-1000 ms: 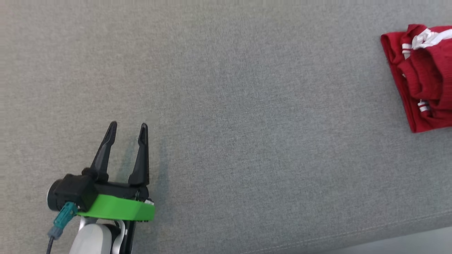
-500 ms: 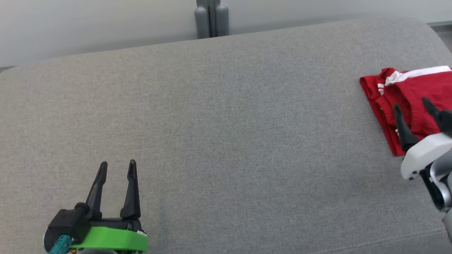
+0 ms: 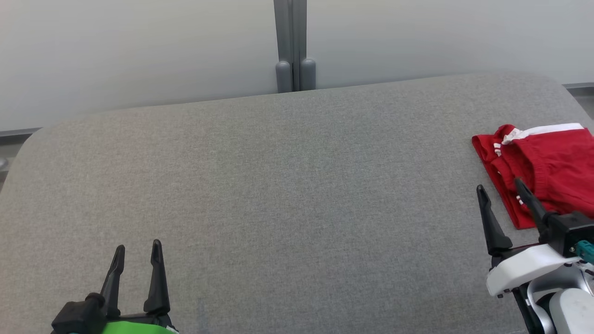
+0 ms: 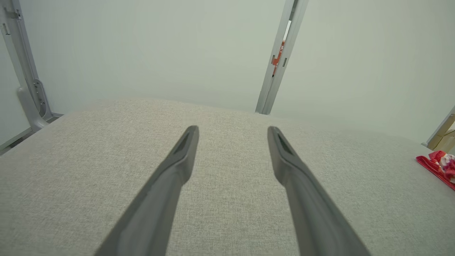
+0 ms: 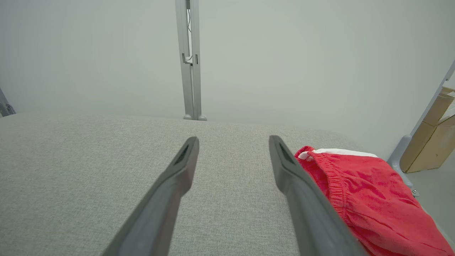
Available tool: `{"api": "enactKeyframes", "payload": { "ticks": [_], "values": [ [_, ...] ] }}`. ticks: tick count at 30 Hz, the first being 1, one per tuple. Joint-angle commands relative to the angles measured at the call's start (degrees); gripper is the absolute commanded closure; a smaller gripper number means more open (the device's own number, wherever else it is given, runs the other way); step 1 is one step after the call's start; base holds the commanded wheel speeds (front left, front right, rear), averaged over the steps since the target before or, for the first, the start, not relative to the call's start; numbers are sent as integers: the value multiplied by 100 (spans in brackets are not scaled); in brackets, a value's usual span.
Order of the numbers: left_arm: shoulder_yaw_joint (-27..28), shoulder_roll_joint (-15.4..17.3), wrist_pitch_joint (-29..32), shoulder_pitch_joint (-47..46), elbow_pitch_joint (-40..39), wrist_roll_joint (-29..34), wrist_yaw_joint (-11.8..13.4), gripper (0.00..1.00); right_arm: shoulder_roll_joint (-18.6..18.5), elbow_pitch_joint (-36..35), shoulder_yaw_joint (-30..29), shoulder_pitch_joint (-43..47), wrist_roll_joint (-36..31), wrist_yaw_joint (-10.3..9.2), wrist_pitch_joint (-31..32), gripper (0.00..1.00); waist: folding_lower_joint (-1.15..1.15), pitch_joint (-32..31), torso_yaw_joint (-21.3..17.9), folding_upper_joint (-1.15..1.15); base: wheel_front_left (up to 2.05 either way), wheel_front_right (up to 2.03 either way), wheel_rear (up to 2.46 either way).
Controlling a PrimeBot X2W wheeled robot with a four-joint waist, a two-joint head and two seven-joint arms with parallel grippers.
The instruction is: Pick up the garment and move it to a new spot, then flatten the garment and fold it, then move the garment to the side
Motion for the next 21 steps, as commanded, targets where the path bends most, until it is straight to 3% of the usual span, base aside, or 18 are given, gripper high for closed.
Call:
{"api": "enactKeyframes", "payload": {
  "ticks": [1,21],
  "values": [
    [32,-19,3,56,28,-61,30,0,23,-52,-1,82,-59,-12,-4,0,0,-15,-48,0,0,0,0],
    [142,-75,3,266,140,-42,42,0,400,-7,-3,355,-182,-12,-15,0,0,-209,-76,0,0,0,0]
  ]
}}
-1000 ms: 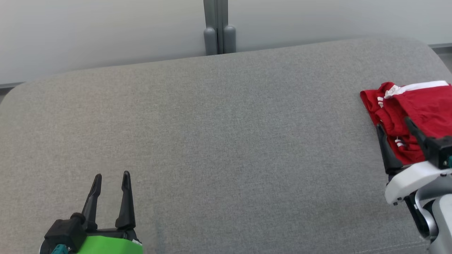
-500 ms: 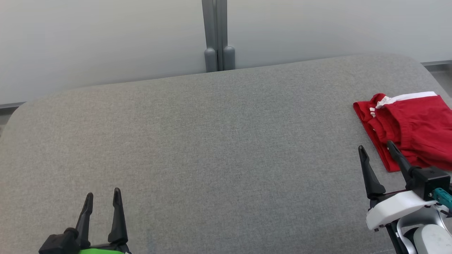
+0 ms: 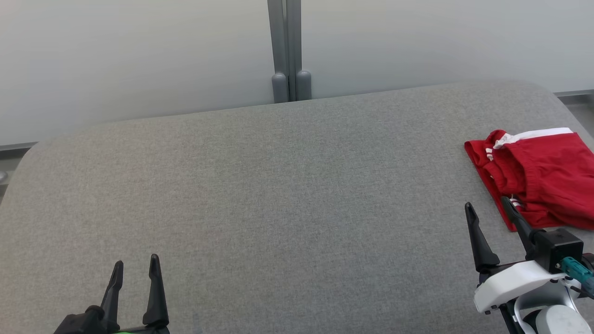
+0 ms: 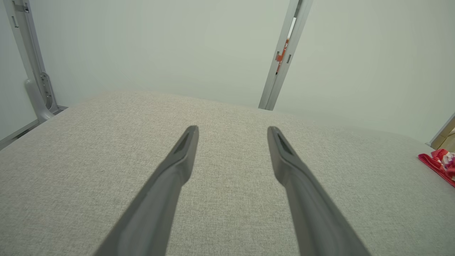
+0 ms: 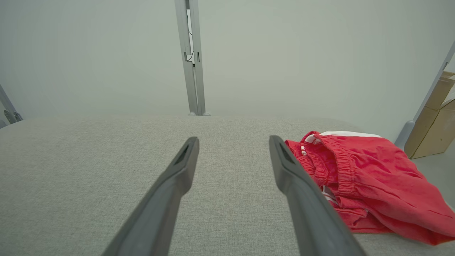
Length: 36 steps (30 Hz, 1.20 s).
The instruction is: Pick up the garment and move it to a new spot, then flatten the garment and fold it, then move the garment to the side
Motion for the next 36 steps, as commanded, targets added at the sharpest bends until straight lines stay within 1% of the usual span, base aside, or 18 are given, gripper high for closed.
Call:
{"api": "enactKeyframes", "payload": {
  "ticks": [1,16,17,22,36],
  "values": [
    [22,-1,3,81,-14,-35,-1,0,-1,25,13,43,-26,-12,7,0,0,-12,12,0,0,0,0],
    [34,-13,3,64,-13,1,-29,0,16,54,68,63,32,-12,39,0,0,-11,48,0,0,0,0],
    [27,-10,0,27,-12,8,-7,100,9,46,63,5,22,0,27,100,0,-11,48,0,0,0,0],
    [23,-46,15,30,227,-42,-6,100,118,279,93,109,79,0,38,100,0,-9,51,0,0,0,0],
    [127,-39,419,-246,301,-1409,-24,100,243,401,-75,-54,1598,-1,290,100,0,18,69,0,0,0,0]
  ]
}}
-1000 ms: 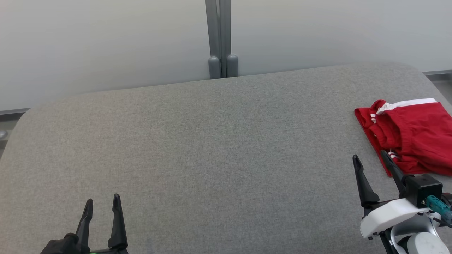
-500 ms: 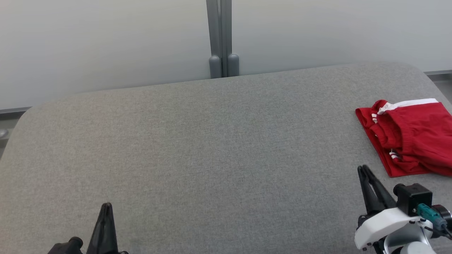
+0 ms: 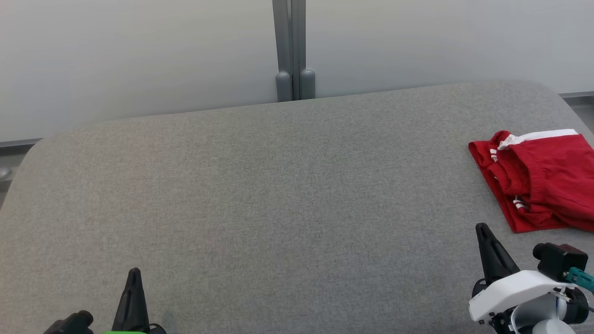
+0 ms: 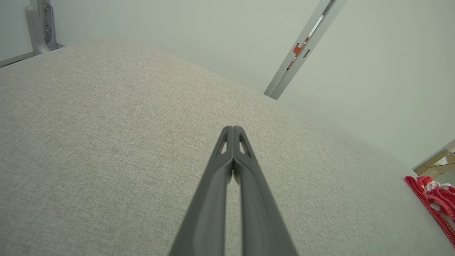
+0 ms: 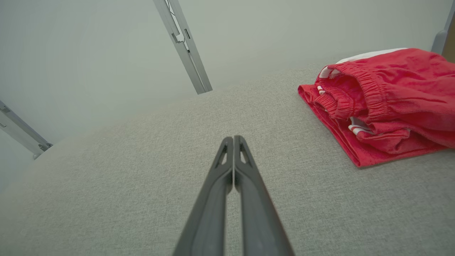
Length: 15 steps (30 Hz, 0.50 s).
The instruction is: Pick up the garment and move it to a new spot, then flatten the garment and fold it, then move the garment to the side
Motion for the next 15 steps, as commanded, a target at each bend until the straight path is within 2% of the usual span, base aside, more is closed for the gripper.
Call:
{"api": "enactKeyframes", "payload": {
  "ticks": [1,15],
  "values": [
    [47,23,48,-205,-61,-228,-20,100,-18,-56,-57,-193,257,-1,37,100,0,3,2,0,0,0,0],
    [125,30,378,-429,-6,-1362,-37,100,88,45,-187,-324,1515,-2,237,100,0,29,20,0,0,0,0]
  ]
}}
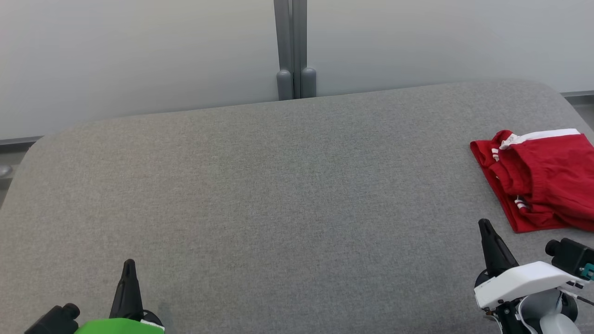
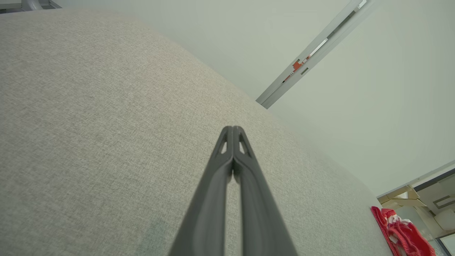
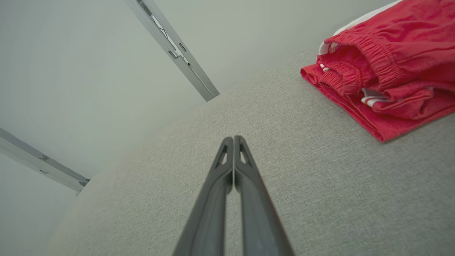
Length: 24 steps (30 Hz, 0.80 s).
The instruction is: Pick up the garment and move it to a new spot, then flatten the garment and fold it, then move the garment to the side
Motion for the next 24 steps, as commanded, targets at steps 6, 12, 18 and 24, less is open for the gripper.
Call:
{"api": "enactKeyframes", "payload": {
  "ticks": [6,12,18,24],
  "values": [
    [60,31,155,-266,-35,-585,-38,100,26,-13,-92,-217,632,-3,99,100,0,12,9,0,0,0,0],
    [96,35,299,-363,-11,-1060,-44,100,70,31,-149,-276,1164,-3,185,100,0,25,18,0,0,0,0],
    [124,37,406,-431,9,-1422,-50,100,106,66,-192,-312,1568,-3,252,100,0,36,25,0,0,0,0],
    [151,40,510,-506,26,-1780,-53,100,141,99,-233,-362,1966,-4,317,100,0,47,33,0,0,0,0]
  ]
}}
